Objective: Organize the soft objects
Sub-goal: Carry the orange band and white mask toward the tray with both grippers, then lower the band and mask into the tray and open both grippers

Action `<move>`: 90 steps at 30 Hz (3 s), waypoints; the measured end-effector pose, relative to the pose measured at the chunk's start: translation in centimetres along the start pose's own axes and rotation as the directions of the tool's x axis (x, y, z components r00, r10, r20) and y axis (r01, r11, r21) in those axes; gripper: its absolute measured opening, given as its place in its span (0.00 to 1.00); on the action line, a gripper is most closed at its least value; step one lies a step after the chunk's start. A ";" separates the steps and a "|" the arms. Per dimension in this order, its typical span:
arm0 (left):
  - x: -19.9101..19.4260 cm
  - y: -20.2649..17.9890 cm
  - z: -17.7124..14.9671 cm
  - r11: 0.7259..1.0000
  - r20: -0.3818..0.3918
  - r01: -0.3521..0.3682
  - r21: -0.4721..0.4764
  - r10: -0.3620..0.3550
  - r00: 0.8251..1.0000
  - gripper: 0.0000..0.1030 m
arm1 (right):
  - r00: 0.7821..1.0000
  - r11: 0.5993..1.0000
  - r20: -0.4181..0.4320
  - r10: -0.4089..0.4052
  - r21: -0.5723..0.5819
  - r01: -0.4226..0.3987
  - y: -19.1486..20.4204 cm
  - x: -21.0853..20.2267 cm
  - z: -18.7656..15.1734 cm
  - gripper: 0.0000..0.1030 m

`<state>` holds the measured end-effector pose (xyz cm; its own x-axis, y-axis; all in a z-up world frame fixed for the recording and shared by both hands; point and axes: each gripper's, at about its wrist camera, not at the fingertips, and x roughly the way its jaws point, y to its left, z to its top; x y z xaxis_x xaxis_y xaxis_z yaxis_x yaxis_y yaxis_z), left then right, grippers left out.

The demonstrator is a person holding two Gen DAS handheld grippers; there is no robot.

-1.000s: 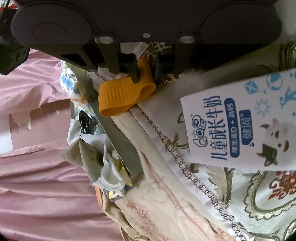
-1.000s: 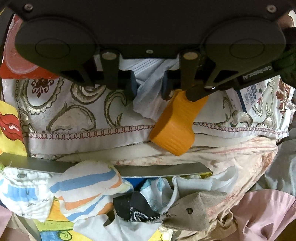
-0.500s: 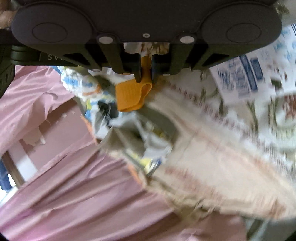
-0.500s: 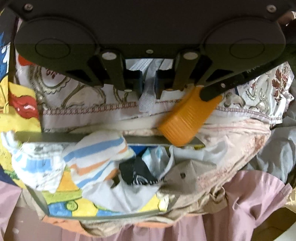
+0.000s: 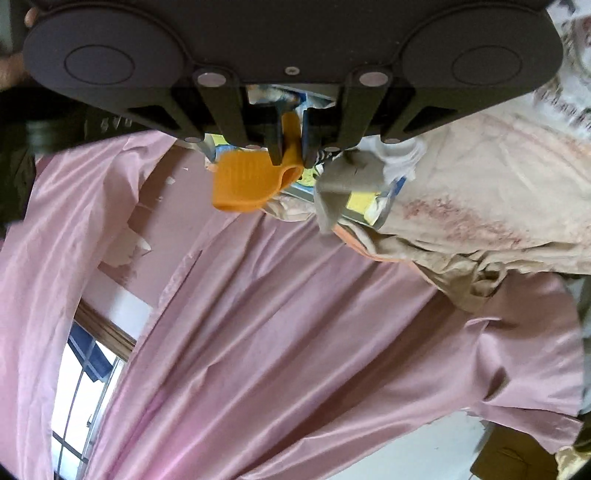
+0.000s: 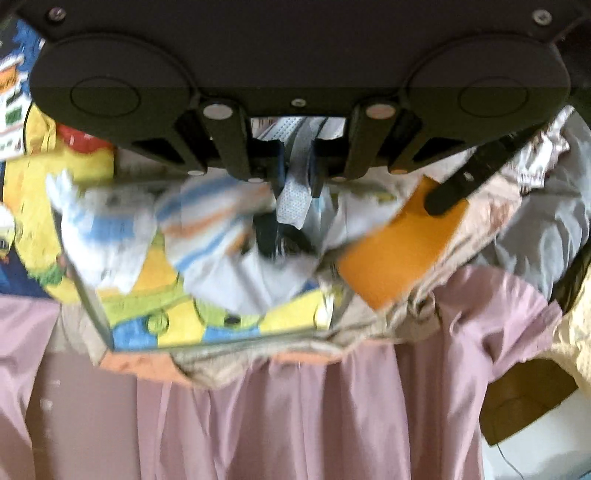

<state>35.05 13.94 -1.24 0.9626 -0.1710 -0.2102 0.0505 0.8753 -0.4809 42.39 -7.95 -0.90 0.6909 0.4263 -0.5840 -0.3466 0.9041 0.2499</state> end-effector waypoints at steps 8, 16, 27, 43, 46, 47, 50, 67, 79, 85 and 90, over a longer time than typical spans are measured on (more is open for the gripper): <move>2.3 1.9 1.8 0.998 0.051 -0.049 -0.050 0.051 0.997 0.10 | 0.993 1.000 0.121 -0.013 0.018 0.010 1.6 2.7 5.2 0.06; 4.1 5.4 3.1 0.980 0.015 -0.058 -0.188 0.062 0.998 0.10 | 0.985 0.999 0.171 0.014 0.048 -0.022 4.9 7.5 8.4 0.06; 6.8 8.3 2.2 0.953 -0.144 -0.107 -0.282 0.068 0.987 0.10 | 0.994 1.000 0.109 -0.006 -0.022 0.008 8.5 12.8 7.8 0.06; 9.2 8.7 1.2 0.962 -0.194 -0.122 -0.245 0.074 0.978 0.10 | 0.999 0.996 0.009 -0.050 -0.076 0.051 7.9 18.0 5.2 0.06; 9.5 8.6 1.2 0.967 -0.197 -0.125 -0.223 0.081 0.977 0.10 | 0.998 0.995 0.003 -0.057 -0.086 0.057 7.6 18.5 5.3 0.06; 9.6 8.5 1.2 0.968 -0.199 -0.125 -0.216 0.082 0.977 0.10 | 0.998 0.994 0.001 -0.062 -0.090 0.061 7.6 18.5 5.5 0.07; 10.1 8.1 1.1 0.976 -0.200 -0.129 -0.177 0.093 0.975 0.10 | 0.998 0.994 0.001 -0.066 -0.090 0.066 7.3 18.0 5.9 0.08; 11.3 5.6 0.3 0.990 -0.191 -0.140 0.003 0.138 0.972 0.19 | 0.995 0.997 0.070 -0.077 -0.019 0.078 4.1 12.6 7.0 0.51; 12.5 3.4 -0.9 0.967 -0.147 -0.174 0.188 0.203 0.968 0.26 | 0.995 1.000 0.099 -0.027 -0.012 0.029 1.7 8.2 7.3 0.68; 12.8 0.4 -2.4 0.890 -0.106 -0.218 0.400 0.281 0.954 0.35 | 0.995 1.000 0.096 -0.018 -0.005 0.019 1.4 6.7 7.2 0.68; 12.7 -0.3 -2.4 0.876 -0.134 -0.193 0.442 0.277 0.951 0.42 | 0.994 0.999 0.104 -0.025 0.028 0.022 0.4 5.0 6.7 0.69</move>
<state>46.65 10.37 -5.83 0.8942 0.0195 -0.4472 -0.0242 0.9997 -0.0047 49.97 -5.25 1.44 0.7613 0.4043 -0.5069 -0.3132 0.9138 0.2585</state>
